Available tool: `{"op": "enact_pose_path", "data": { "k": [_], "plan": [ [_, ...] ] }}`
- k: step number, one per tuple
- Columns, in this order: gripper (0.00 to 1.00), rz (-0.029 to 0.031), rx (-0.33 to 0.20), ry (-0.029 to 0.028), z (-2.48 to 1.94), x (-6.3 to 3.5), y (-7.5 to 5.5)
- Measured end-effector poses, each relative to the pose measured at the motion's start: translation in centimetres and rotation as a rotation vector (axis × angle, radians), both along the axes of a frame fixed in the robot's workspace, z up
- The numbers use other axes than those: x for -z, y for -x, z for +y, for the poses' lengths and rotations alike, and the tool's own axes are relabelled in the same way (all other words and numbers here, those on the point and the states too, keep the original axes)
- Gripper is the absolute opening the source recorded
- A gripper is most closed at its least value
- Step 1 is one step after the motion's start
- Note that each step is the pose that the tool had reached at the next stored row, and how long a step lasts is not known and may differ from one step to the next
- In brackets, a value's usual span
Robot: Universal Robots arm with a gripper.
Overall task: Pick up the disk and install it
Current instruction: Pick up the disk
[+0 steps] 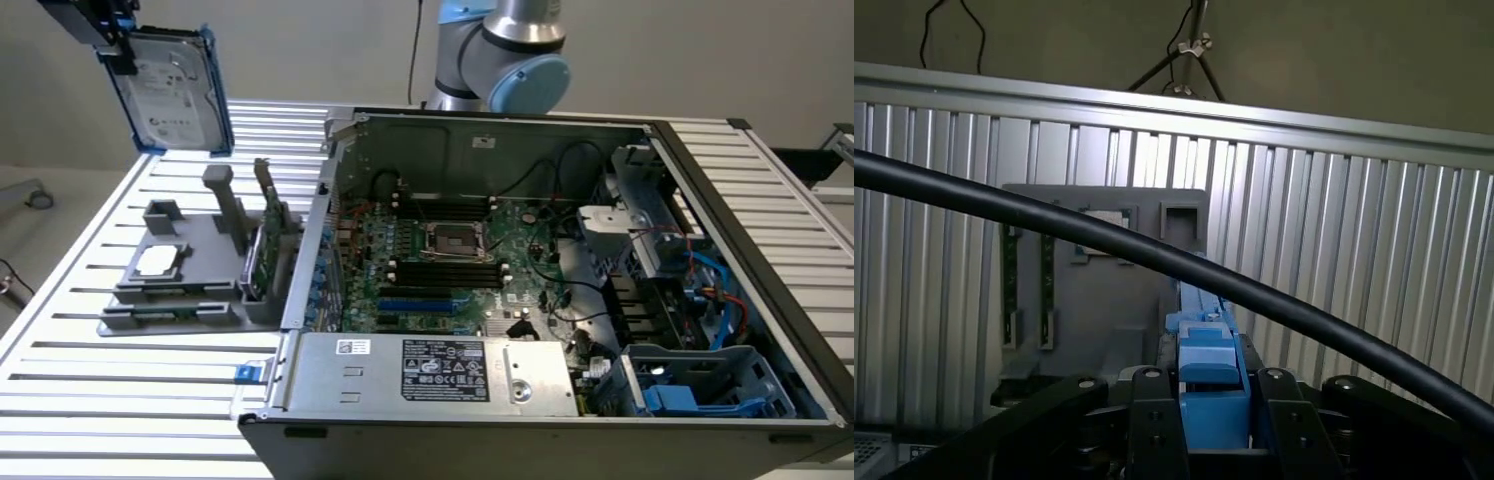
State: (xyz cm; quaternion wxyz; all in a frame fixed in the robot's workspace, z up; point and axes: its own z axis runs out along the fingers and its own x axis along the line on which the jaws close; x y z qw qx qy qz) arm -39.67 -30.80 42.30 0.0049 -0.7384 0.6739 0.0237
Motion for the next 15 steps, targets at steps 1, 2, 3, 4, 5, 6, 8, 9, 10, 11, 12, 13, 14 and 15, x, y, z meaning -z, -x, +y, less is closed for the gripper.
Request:
{"op": "enact_pose_path", "data": {
  "k": [1,2,3,4,5,6,8,9,10,11,12,13,14,15],
  "plan": [
    [0.33,0.0008,0.000,-0.0016,-0.01,-0.32,-0.3],
    [0.33,0.0014,0.000,-0.0036,-0.02,-0.65,-0.7],
    [0.33,0.0020,0.000,-0.0055,-0.04,-0.98,-1.0],
    [0.33,0.0029,-0.001,-0.0075,-0.06,-1.33,-1.3],
    [0.33,0.0034,-0.001,-0.0097,-0.08,-1.68,-1.7],
    [0.33,0.0040,-0.001,-0.0120,-0.10,-2.02,-2.0],
    [0.33,0.0054,-0.001,-0.0164,-0.16,-2.69,-2.7],
    [0.33,0.0059,-0.001,-0.0186,-0.20,-2.97,-3.1],
    [0.33,0.0064,-0.001,-0.0208,-0.24,-3.24,-3.4],
    [0.33,0.0070,-0.001,-0.0227,-0.29,-3.49,-3.8],
    [0.33,0.0073,-0.001,-0.0248,-0.33,-3.72,-4.2],
    [0.33,0.0078,-0.001,-0.0268,-0.38,-3.95,-4.6],
    [0.33,0.0081,-0.001,-0.0286,-0.42,-4.15,-5.0],
    [0.33,0.0085,-0.001,-0.0303,-0.47,-4.34,-5.4]
  ]
}}
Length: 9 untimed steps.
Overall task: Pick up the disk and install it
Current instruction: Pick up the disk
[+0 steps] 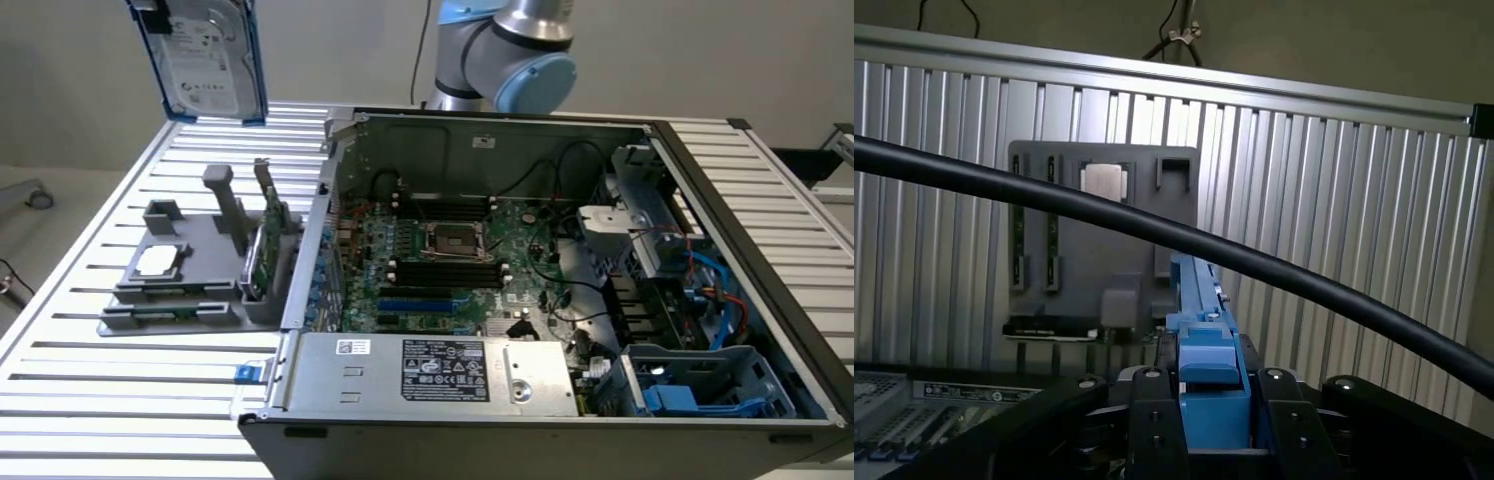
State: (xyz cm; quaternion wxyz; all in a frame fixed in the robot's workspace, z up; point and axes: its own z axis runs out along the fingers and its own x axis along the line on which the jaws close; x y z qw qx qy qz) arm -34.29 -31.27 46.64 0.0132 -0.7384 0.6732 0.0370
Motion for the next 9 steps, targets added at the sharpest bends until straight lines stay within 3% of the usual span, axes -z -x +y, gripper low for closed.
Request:
{"op": "enact_pose_path", "data": {
  "k": [9],
  "plan": [
    [0.33,0.0018,0.000,-0.0135,-0.61,-1.26,-3.7]
  ]
}}
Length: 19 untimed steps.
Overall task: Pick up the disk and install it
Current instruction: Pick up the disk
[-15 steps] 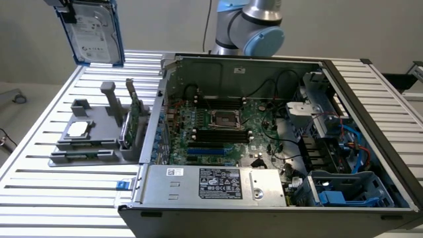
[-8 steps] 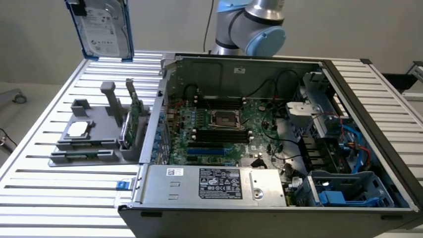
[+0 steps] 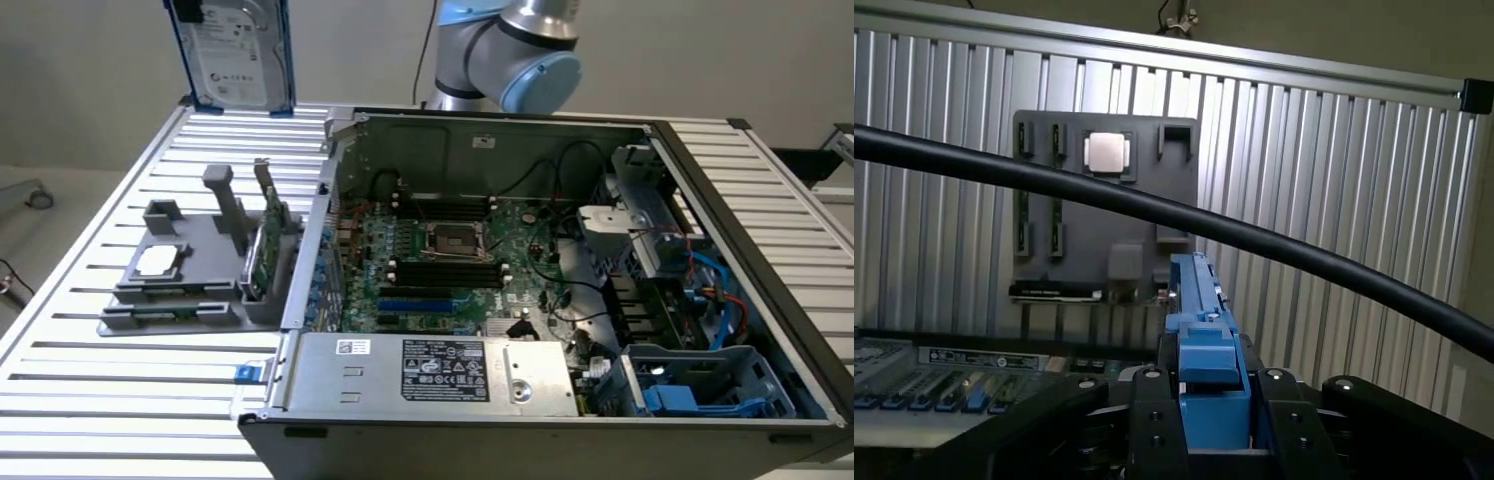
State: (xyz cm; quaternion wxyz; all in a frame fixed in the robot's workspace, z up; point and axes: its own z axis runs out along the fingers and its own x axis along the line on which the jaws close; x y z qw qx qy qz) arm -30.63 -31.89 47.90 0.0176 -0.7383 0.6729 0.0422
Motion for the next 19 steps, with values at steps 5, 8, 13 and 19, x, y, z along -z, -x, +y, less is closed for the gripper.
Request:
{"op": "enact_pose_path", "data": {
  "k": [5,8,13,19],
  "plan": [
    [0.33,0.0001,0.000,-0.0086,-0.47,-0.46,-2.1],
    [0.33,0.0001,0.000,-0.0136,-0.77,-0.69,-3.3],
    [0.33,0.0002,0.000,-0.0216,-1.25,-1.09,-5.4],
    [0.33,0.0002,0.000,-0.0312,-1.85,-1.54,-7.9]
  ]
}}
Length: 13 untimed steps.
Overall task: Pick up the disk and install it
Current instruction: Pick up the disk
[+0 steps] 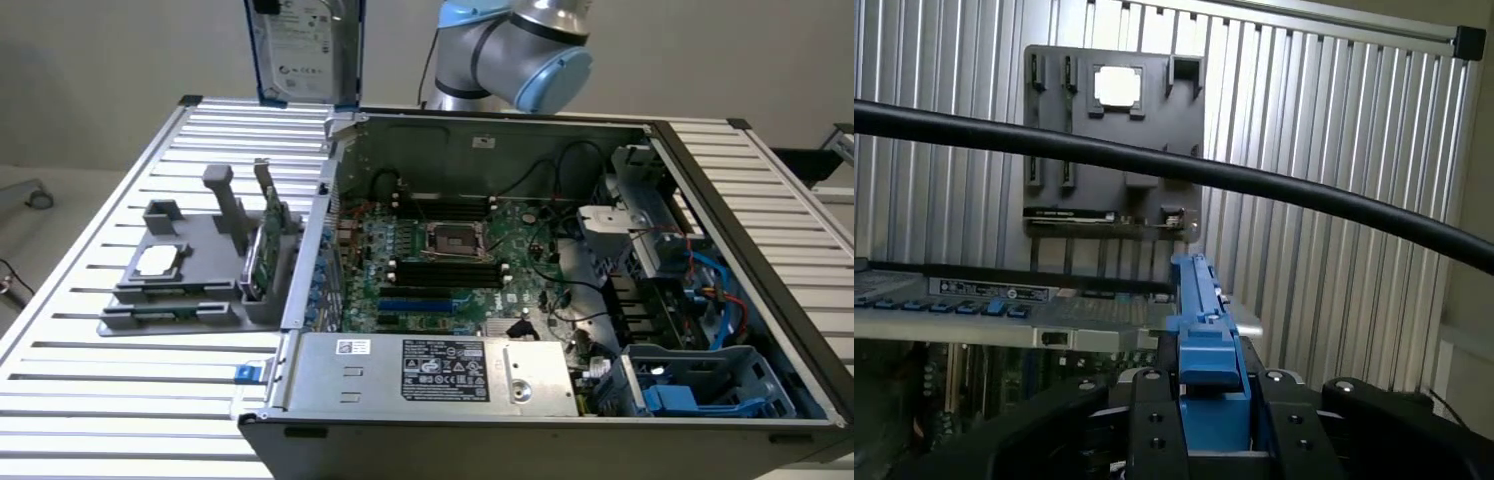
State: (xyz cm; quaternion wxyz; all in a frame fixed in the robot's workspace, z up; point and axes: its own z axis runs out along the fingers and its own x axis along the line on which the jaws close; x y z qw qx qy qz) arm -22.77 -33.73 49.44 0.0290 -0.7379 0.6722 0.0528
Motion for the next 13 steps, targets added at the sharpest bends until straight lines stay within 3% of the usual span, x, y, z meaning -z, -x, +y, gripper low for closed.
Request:
{"op": "enact_pose_path", "data": {
  "k": [8,13],
  "plan": [
    [0.33,0.0000,0.000,-0.0219,-1.05,-0.35,-2.8],
    [0.33,0.0001,0.000,-0.0318,-1.80,-0.56,-4.6]
  ]
}}
